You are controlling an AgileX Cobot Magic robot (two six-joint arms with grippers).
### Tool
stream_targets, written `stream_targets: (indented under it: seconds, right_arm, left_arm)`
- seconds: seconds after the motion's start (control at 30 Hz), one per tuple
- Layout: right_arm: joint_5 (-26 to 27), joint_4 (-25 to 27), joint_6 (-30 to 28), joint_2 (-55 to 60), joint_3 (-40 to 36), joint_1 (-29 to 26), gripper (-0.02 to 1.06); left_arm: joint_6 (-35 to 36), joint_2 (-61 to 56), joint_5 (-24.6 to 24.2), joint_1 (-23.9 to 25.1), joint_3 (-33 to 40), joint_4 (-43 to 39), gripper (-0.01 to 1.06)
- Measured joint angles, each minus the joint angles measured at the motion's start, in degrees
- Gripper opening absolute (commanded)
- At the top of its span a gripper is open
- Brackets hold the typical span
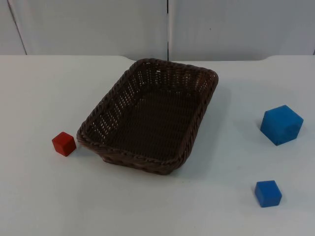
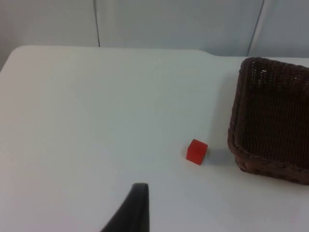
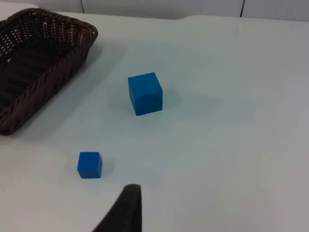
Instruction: Pick up the basket with the left hand and place the largest block into the basket with the right hand.
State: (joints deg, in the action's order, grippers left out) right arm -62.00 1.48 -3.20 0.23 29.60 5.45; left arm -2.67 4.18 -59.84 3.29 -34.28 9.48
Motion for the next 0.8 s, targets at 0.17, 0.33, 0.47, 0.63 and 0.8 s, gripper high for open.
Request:
stream_targets:
  seconds: [0.17, 0.33, 0.47, 0.63, 0.8]
  right_arm:
    - [0.00, 0.00, 0.00, 0.00, 0.00, 0.00, 1.05]
    - [0.00, 0.00, 0.00, 0.00, 0.00, 0.00, 1.05]
    - [0.00, 0.00, 0.00, 0.00, 0.00, 0.00, 1.05]
    - [0.00, 0.00, -0.22, 0.00, 0.00, 0.00, 1.05]
    - [0.00, 0.00, -0.22, 0.00, 0.00, 0.00, 1.05]
  left_arm:
    - [0.00, 1.50, 0.12, 0.00, -0.09, 0.11, 0.99]
    - [0.00, 5.12, 1.86, 0.00, -0.09, 0.36, 0.99]
    - [0.00, 10.58, 5.07, 0.00, -0.09, 2.15, 0.99]
    - [-1.76, 16.80, 8.20, 0.00, -0.09, 4.76, 0.99]
    - [-5.44, 22.87, 12.11, 0.00, -0.09, 9.00, 0.99]
